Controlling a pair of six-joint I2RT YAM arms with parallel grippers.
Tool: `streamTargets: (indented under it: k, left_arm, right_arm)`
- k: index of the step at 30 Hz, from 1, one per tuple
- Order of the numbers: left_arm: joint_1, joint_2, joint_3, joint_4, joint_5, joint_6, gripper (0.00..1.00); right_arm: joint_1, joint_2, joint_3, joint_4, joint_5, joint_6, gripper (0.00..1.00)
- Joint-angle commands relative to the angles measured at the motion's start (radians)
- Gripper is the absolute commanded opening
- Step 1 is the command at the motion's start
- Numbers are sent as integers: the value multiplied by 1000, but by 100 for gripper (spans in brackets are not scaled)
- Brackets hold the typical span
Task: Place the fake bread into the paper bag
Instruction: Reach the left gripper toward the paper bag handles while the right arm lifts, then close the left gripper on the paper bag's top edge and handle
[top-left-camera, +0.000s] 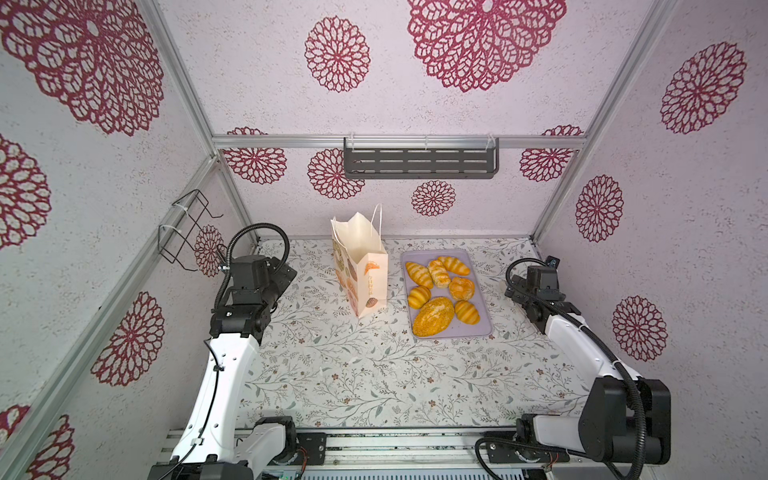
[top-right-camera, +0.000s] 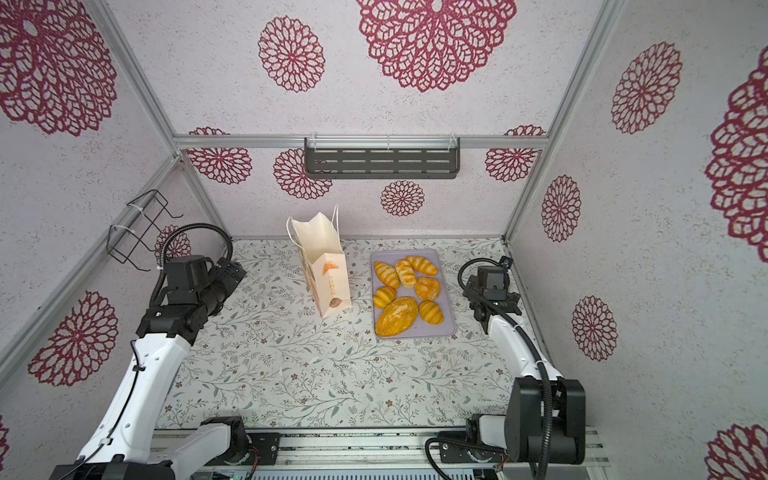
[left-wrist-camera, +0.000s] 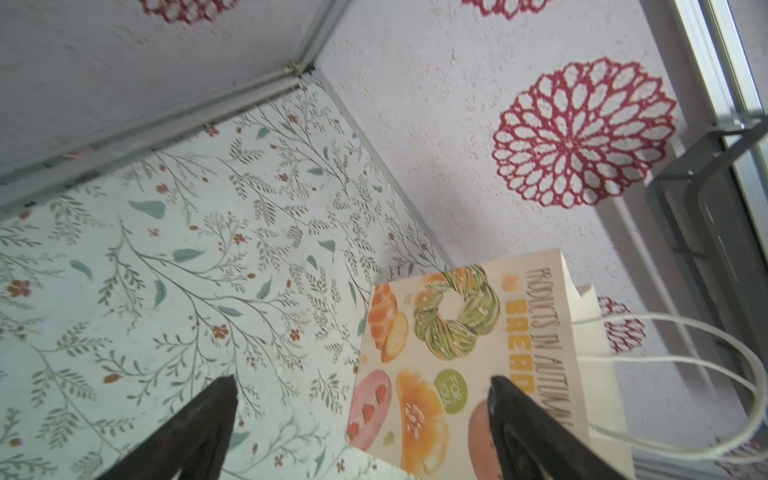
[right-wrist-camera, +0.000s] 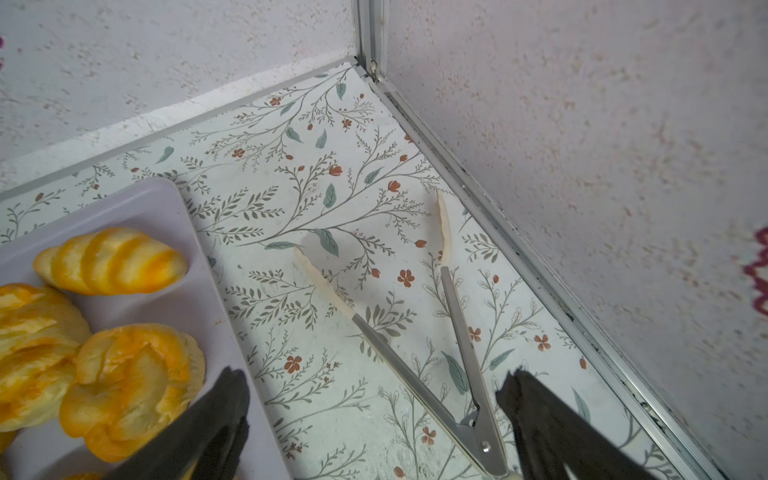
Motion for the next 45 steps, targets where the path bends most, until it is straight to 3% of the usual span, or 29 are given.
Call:
streamTargets:
  k: [1, 7, 11, 16, 25, 35, 45]
  left_arm:
    - [-54, 27, 118, -130, 90, -31, 97]
    - [-152, 125, 331, -254, 147, -50, 97]
    - [-212, 207, 455, -344, 129, -49, 97]
    - [-231, 335, 578, -413, 149, -11, 97]
    - [-302, 542, 798, -536, 91, 41, 97]
    - [-334, 676, 914, -626, -38, 93, 97]
    - [-344, 720, 925, -594, -72, 93, 100]
  right_arm:
    - [4, -15, 25, -50, 27, 16, 99]
    - [4, -44, 9, -51, -7, 5, 99]
    - [4, -61, 0, -49, -20, -4, 99]
    - [4, -69, -7, -51, -66, -20, 99]
    - [2, -54, -5, -61, -97, -28, 99]
    - [2, -67, -8, -52, -100, -28, 99]
    - [1, -55, -13, -50, -105, -28, 99]
